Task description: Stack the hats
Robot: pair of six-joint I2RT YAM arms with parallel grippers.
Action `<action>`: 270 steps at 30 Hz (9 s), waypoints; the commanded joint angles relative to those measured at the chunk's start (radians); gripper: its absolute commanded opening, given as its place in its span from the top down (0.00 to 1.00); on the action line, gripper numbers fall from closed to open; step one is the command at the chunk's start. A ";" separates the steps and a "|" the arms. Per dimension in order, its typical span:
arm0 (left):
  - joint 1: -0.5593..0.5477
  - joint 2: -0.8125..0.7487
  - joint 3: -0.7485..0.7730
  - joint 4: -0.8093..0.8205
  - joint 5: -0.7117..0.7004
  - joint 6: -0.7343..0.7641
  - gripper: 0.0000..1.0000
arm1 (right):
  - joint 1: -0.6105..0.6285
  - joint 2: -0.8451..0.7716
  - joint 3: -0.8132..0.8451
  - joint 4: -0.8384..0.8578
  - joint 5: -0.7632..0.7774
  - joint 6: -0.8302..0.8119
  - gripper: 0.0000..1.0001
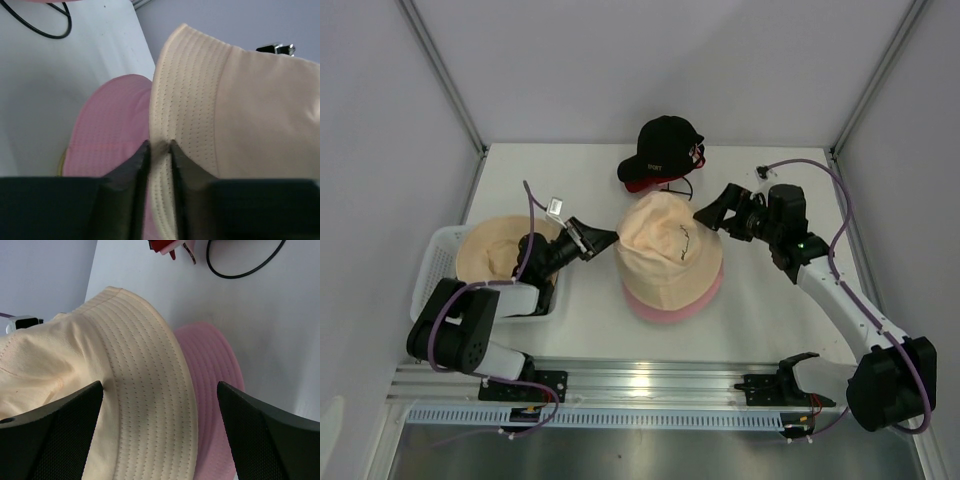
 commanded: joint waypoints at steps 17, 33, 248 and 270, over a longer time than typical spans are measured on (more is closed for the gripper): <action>0.006 -0.113 -0.009 -0.039 -0.049 0.083 0.99 | -0.006 -0.181 -0.148 -0.030 0.137 0.183 0.09; -0.010 -0.121 -0.020 -0.079 -0.063 0.114 0.99 | -0.001 -0.203 -0.295 0.184 0.057 0.298 0.30; -0.327 -0.375 0.479 -0.739 -0.365 0.290 0.99 | -0.197 -0.249 0.059 -0.139 0.141 -0.003 0.01; -0.324 -0.707 -0.068 -0.691 -0.535 0.235 0.99 | -0.114 -0.204 -0.075 -0.150 0.225 0.115 0.01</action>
